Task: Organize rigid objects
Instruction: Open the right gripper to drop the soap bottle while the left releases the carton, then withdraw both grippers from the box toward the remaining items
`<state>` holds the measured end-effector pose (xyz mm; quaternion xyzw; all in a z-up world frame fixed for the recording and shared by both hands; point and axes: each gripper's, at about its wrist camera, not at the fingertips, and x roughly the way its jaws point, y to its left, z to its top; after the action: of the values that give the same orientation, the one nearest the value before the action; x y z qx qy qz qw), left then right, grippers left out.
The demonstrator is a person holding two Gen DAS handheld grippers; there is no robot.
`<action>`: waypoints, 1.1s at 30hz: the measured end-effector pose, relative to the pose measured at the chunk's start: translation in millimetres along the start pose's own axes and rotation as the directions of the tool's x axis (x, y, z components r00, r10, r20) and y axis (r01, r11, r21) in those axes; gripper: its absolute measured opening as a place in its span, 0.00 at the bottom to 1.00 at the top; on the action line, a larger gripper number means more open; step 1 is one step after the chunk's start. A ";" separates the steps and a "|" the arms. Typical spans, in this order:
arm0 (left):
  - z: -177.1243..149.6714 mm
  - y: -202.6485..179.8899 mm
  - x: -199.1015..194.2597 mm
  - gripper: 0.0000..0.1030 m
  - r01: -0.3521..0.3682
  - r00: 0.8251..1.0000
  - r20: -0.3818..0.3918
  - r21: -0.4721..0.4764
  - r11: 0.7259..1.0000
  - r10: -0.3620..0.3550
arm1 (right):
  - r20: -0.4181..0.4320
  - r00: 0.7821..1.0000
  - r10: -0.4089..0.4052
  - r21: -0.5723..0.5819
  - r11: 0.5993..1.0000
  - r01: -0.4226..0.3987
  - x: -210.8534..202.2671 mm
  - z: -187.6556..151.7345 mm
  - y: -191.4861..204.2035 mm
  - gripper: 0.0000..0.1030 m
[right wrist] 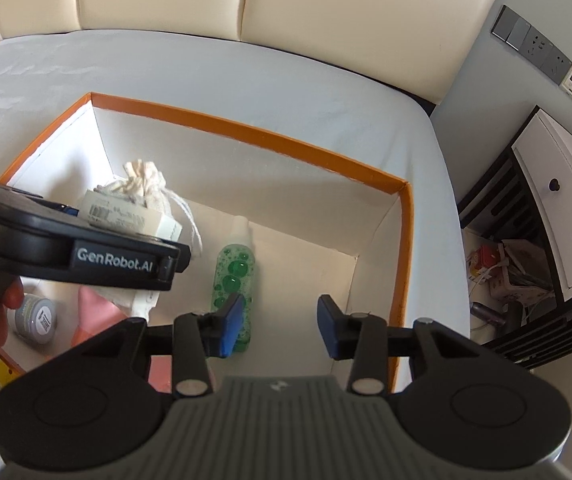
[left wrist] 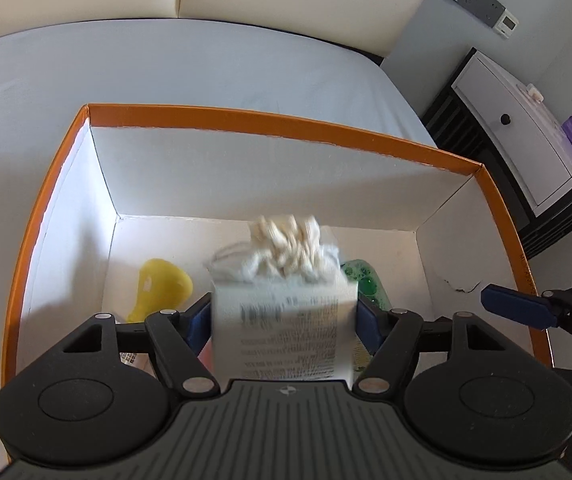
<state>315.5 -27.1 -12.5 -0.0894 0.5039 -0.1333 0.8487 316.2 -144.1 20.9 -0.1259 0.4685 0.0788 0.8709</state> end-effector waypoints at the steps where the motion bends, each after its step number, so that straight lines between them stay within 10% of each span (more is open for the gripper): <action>1: -0.5 0.2 -2.1 0.81 0.001 1.000 0.009 0.000 1.000 -0.001 | 0.004 1.000 0.002 0.001 1.000 -0.002 -1.4 0.4 0.1 0.41; 33: -92.9 -20.1 -156.3 0.81 0.012 0.939 0.343 -0.011 1.000 -0.007 | 0.225 0.971 0.081 0.054 0.994 -0.095 -106.1 -76.1 19.3 0.52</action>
<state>159.8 1.6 78.9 -0.1189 0.3490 -0.1167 0.9222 192.5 -150.0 66.5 -0.0673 0.3754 0.1160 0.9171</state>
